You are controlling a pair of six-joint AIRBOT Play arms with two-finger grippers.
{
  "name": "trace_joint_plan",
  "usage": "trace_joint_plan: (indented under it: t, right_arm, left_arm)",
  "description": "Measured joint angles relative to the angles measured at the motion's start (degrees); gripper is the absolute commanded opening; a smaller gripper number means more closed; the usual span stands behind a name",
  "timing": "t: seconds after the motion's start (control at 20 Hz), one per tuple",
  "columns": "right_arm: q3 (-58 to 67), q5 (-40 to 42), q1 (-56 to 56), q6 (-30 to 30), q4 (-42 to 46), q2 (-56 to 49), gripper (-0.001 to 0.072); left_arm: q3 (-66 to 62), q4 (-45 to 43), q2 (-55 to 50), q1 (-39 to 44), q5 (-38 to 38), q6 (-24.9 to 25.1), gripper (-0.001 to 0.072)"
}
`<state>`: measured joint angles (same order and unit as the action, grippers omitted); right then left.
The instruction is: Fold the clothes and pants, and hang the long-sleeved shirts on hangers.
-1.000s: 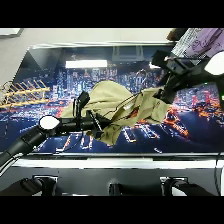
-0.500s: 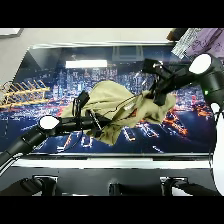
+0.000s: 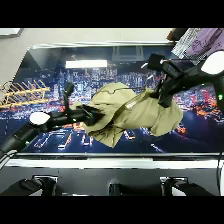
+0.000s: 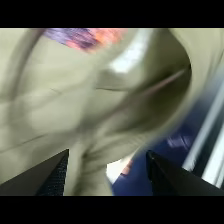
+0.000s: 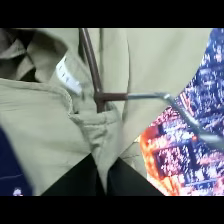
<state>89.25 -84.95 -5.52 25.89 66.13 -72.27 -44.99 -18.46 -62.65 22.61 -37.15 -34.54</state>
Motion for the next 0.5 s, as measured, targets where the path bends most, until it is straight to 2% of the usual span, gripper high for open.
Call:
trace_joint_plan:
  t: [0.1,0.25,0.35,0.5]
  right_arm:
    - [0.0,0.0,0.0,2.3,0.8,1.0,0.0021]
    - [0.0,-0.1,0.0,5.9,1.4,1.6,0.0021]
    - [0.0,-0.2,0.0,7.4,1.8,1.7,0.0021]
    - [0.0,-0.5,0.0,8.7,1.9,1.9,0.0021]
  left_arm:
    - [0.0,-6.0,1.3,-4.5,-2.1,-8.6,0.0551]
    - [0.2,-22.8,2.7,-6.5,-9.8,-23.1,0.0553]
    - [0.7,-33.0,3.1,-4.3,-12.2,-32.3,0.0553]
    - [2.1,-42.1,3.2,3.0,-11.1,-40.3,0.0552]
